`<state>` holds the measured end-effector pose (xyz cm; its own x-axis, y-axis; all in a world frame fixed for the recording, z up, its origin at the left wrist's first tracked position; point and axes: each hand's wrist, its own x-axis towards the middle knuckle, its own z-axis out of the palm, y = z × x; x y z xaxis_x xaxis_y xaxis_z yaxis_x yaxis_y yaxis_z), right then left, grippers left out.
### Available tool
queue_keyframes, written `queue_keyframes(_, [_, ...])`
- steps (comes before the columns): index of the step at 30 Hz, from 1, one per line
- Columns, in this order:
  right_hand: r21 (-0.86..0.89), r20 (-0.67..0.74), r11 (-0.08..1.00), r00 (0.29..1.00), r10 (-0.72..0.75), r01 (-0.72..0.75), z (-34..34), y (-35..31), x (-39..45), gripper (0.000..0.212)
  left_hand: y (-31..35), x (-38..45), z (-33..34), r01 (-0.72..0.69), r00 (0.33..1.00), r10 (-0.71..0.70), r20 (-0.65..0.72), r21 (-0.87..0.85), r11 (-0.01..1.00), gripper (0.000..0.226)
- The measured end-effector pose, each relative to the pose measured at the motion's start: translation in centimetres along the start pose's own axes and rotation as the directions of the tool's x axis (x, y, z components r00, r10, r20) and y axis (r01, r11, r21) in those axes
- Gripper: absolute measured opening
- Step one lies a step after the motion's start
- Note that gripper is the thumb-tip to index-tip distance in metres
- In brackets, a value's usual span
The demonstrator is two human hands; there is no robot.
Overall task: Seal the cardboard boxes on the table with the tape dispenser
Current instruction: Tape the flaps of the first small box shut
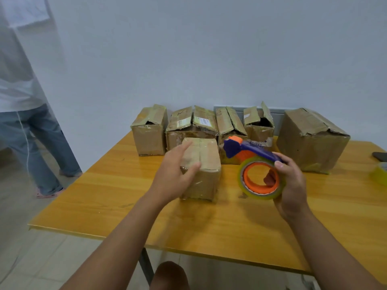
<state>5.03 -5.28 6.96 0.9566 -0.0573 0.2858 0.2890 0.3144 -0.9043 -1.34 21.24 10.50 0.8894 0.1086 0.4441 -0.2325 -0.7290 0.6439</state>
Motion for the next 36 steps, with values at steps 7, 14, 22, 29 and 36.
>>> queue_keyframes(7, [0.043,0.263,0.999,0.964,-0.038,0.028,1.7,-3.8,-0.6,0.046,4.4,2.0,-1.9,0.525,0.844,-0.331,0.423,-0.519,0.675,0.064])
queue_keyframes(14, [0.016,0.335,1.000,0.942,-0.023,0.018,2.8,-4.2,-0.6,0.065,4.8,1.7,-2.7,0.523,0.845,-0.174,0.505,-0.718,0.458,0.033])
queue_keyframes(22, [-0.049,0.367,0.998,0.930,-0.015,0.035,2.9,-4.3,0.0,0.066,3.9,1.8,-3.4,0.556,0.820,-0.263,0.509,-0.597,0.579,0.034])
queue_keyframes(29, [-0.256,0.450,0.954,0.893,-0.028,0.159,2.1,-5.3,1.0,0.059,2.9,3.1,-4.4,0.443,0.835,-0.296,0.464,-0.247,0.862,0.016])
queue_keyframes(36, [-0.363,0.487,0.904,0.873,-0.023,0.227,1.2,-5.7,2.2,0.050,1.0,3.4,-5.9,0.421,0.863,-0.339,0.375,-0.161,0.893,0.025])
